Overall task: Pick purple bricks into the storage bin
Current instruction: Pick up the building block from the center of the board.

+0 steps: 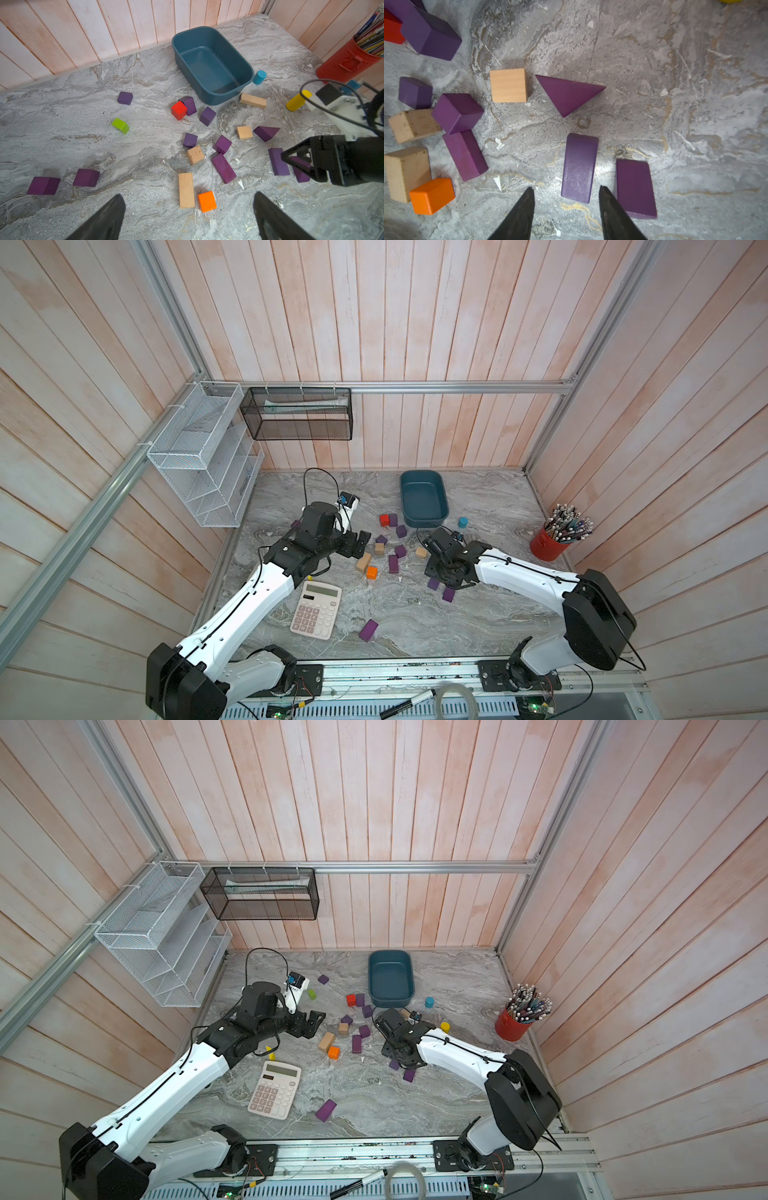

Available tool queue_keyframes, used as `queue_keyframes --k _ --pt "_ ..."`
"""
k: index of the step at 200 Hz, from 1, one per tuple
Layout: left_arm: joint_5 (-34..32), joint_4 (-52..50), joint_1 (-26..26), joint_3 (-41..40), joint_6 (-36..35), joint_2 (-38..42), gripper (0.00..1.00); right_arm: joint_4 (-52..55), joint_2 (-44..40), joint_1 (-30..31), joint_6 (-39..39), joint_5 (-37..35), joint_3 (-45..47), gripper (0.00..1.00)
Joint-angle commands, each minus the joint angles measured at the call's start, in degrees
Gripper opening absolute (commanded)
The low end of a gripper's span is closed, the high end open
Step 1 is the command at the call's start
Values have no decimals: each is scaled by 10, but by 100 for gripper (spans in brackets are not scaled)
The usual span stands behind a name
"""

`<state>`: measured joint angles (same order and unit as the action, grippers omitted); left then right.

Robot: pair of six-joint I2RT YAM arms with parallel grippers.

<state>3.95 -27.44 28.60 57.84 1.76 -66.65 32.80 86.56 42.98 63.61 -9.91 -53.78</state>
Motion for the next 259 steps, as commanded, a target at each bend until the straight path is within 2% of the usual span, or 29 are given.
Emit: queue_keyframes --k 1,48,73,87,259 --pt "-12 3 -2 2 6 3 97 6 14 4 -12 6 -19 50" --pt "-15 0 -3 1 4 2 97 5 36 2 -17 5 -17 50" --pt "-14 1 -3 2 5 1 97 4 49 2 -19 9 -19 47" --pt "-14 0 -2 2 5 0 97 5 52 -3 -23 10 -19 41" --pt "2 -2 -3 2 6 -1 97 -20 76 -22 -35 41 9 42"
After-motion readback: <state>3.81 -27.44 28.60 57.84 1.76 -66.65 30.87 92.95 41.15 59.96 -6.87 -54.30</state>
